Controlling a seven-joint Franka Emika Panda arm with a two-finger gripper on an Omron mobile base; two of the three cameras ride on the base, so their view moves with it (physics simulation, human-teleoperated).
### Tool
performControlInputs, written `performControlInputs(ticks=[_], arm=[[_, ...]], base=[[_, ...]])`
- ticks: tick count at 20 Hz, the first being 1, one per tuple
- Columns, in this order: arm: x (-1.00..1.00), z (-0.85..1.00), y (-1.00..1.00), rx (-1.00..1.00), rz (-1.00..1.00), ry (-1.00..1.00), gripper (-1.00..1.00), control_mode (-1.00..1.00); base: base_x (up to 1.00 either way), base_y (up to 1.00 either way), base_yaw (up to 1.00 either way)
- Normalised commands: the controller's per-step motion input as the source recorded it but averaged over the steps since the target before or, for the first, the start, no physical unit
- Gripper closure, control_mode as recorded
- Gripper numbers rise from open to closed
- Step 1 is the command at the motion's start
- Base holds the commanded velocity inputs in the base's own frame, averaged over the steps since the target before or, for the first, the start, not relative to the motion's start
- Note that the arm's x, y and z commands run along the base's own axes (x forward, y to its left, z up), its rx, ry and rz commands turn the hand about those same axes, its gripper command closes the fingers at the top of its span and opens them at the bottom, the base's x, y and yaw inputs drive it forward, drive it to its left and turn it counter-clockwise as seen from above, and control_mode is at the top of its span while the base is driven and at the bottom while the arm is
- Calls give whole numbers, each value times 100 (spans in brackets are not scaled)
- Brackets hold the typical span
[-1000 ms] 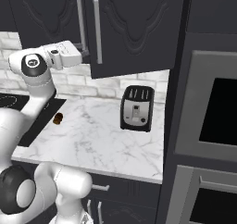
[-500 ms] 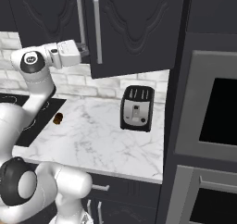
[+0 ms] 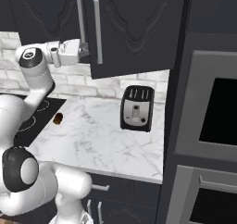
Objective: Pick the bar soap and dish brush from the cabinet and place them on the counter.
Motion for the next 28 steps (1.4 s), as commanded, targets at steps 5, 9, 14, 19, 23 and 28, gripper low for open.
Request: performControlInputs(ticks=[5,9,14,19,23,28], arm=[[-17,0,-92,1,-13,0,-100,-100],[-35,0,-95,5,-8,0,-100,-100],[-42,0,-96,6,-7,0,-100,-100],[-45,0,-93,6,-7,0,-100,-100],[-53,0,-90,4,-6,0,-100,-100],[-49,0,-82,2,-4,0,-100,-100]], base=[[0,0,0],[0,0,0],[0,0,0],[0,0,0],[0,0,0],[0,0,0]])
